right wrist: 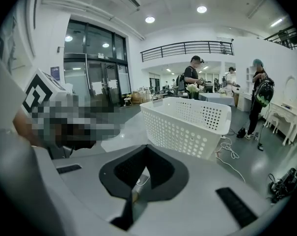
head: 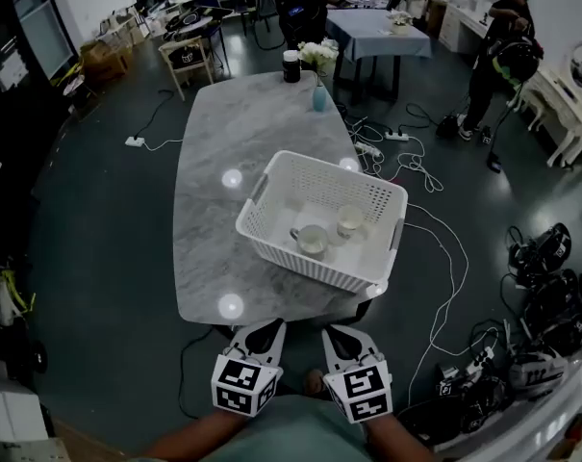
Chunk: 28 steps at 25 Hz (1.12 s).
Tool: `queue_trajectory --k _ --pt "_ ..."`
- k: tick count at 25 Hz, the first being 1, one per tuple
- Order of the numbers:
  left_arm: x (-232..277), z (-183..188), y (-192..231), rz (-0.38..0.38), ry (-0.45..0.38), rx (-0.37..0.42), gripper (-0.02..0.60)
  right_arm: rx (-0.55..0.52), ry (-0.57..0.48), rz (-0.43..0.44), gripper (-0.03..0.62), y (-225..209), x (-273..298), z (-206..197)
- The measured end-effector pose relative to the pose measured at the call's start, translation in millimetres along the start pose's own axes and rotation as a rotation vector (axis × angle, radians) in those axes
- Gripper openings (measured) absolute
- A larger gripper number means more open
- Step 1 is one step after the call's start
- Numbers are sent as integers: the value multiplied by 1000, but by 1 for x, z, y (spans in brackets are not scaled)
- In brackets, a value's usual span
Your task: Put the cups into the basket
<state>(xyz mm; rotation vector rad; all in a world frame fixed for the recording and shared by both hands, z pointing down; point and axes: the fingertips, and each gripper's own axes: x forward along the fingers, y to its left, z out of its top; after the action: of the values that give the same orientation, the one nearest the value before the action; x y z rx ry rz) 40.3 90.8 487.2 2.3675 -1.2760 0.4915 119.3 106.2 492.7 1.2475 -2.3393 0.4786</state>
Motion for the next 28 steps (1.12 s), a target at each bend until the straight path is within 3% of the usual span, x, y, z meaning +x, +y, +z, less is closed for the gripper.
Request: queue_trajectory --k 11,28 --pt "-22 -10 -32 61 -17 1 0 13 -18 20 14 1 -34 -22" --pt "-22 -26 -51 27 -11 3 0 20 -1 2 11 4 -50 -43"
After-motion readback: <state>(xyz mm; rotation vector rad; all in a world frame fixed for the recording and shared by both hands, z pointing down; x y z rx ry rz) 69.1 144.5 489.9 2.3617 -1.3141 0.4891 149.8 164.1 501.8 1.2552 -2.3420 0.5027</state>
